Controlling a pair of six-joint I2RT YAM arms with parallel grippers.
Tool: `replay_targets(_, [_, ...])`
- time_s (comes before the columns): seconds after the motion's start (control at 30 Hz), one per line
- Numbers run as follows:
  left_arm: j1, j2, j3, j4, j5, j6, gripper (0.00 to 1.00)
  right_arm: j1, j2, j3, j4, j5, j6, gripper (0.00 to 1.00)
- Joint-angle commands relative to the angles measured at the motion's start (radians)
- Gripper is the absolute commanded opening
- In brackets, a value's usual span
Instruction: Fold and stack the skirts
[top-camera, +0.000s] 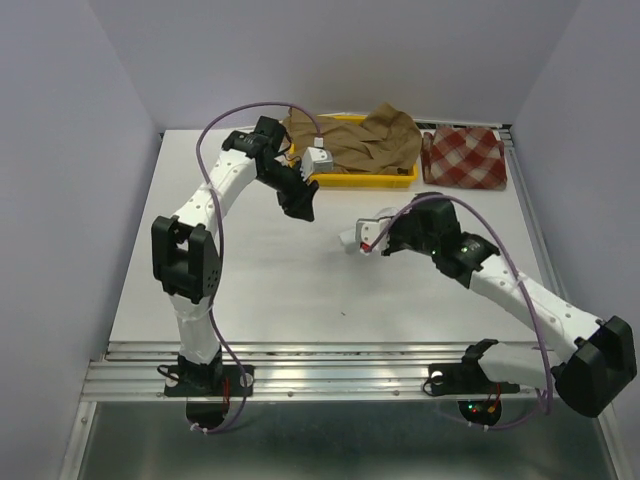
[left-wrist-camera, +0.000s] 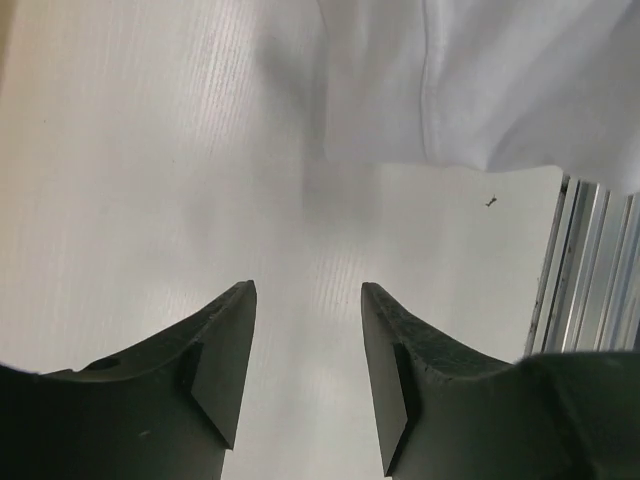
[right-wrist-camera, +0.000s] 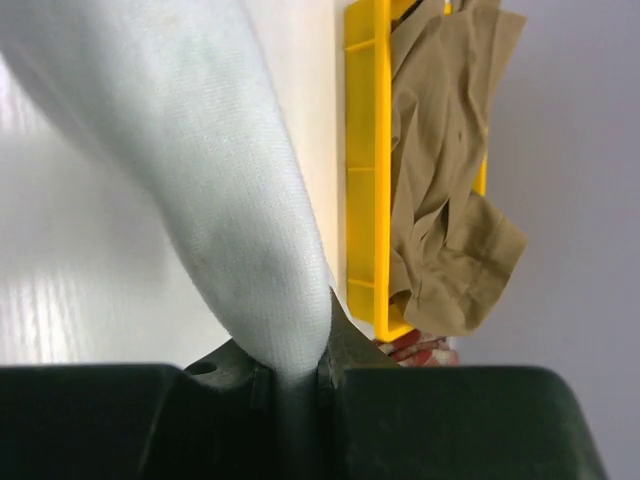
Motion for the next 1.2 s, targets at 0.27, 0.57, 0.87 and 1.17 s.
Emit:
replay_targets(0.27, [-0.023,-0.133,-0.183,-0.037,0.174,0.014,0.99,-0.407,0.236,0.591,-0.787,-0.242,-0.109,0.01])
replay_targets(0.57, [-0.026,-0.208,-0.316,0.023,0.215,0.000,0.99,-0.705,0.494,0.864,-0.735,-0.271,-0.216,0.01])
replay_targets(0.87, [-0.028,-0.176,-0.336,0.062,0.258,-0.029,0.99,-0.806,0.871,1.168,-0.302,-0.256,-0.126,0.01])
replay_targets(1.17, [-0.026,-0.105,-0.307,0.051,0.287,-0.016,0.99,-0.794,1.063,1.024,0.510,-0.151,-0.032,0.01])
